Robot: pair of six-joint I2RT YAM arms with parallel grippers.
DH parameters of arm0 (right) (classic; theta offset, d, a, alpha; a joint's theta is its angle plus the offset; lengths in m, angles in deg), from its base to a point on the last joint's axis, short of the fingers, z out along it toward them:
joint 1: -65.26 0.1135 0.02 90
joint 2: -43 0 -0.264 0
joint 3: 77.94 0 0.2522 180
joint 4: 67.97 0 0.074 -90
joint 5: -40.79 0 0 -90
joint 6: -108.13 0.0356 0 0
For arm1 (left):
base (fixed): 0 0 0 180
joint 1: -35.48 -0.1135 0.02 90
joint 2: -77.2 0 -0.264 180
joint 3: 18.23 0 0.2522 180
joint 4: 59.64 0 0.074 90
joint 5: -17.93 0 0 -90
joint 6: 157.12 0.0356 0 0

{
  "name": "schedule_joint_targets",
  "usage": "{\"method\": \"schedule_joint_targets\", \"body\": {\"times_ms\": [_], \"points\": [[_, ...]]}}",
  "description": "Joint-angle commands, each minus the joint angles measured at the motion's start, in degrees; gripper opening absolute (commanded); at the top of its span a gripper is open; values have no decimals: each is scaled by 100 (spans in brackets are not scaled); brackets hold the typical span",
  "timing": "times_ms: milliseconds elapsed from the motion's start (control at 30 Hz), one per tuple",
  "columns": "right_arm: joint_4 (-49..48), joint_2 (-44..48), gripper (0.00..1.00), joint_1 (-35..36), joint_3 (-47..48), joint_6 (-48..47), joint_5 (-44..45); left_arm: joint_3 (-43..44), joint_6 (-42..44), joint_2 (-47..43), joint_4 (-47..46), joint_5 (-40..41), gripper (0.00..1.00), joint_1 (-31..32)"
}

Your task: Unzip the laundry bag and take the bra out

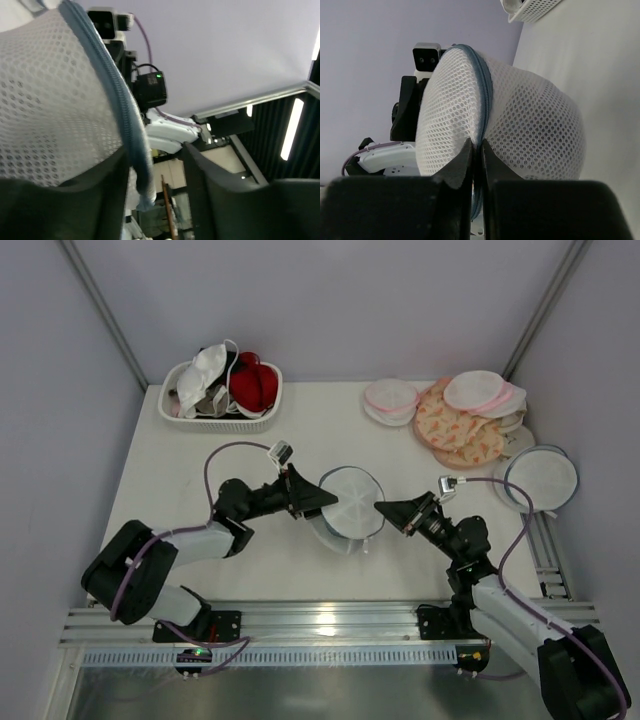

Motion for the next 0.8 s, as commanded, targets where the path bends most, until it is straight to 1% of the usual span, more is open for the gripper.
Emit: {"method": "schedule_joint_targets", "body": {"times_ms": [0,33,67,100,133,167,200,233,267,300,333,367,467,533,600,633,700,767], "points": [[631,610,4,45,399,-465,60,243,1240,-492,1667,460,55,17],[982,960,4,45,479,-589,149,357,1618,-885,2414,644,61,26],[1638,1155,4,45,558,-721,245,680,2440,-1107,4075,1212,68,17],[1949,1322,4,45,706,-931,342,857,2831,-1318,4866,1496,71,26],[2301,1489,4,45,804,-1037,569,1007,3156,-1502,5509,1829,73,26],[2948,1743,4,45,900,-1125,711,1278,3569,-1791,6037,2329,77,26],[3276,1850,4,45,1101,-1213,869,1377,3703,-1907,6834,2569,77,17],[3654,1929,4,45,1216,-1301,1053,1465,3800,-1987,7164,2780,78,26],[4388,2026,4,53,1313,-1302,1473,1561,3888,-2083,7516,3060,78,26],[4735,2044,4,53,1532,-1267,1703,1632,3881,-2119,7954,3168,78,26],[5365,2070,4,53,1630,-1206,2080,1641,3854,-2163,8106,3247,78,35],[5676,2053,4,53,1709,-1110,2283,1641,3819,-2224,8238,3361,82,44],[6153,1957,4,53,1824,-618,2601,1598,3617,-2383,8669,3906,82,298],[6058,1773,4,45,1719,-363,2585,1510,3354,-2541,8749,4074,82,517],[5523,1623,4,53,1474,50,2305,1431,3117,-2620,8671,4126,82,658],[5095,1457,4,53,1377,243,2216,1396,2942,-2664,8583,4205,82,876],[4688,1246,4,53,1175,777,1953,1430,2809,-2647,8574,4258,82,1089],[4414,973,4,53,1130,1052,1838,1396,2519,-2647,8426,4250,82,1326]]}}
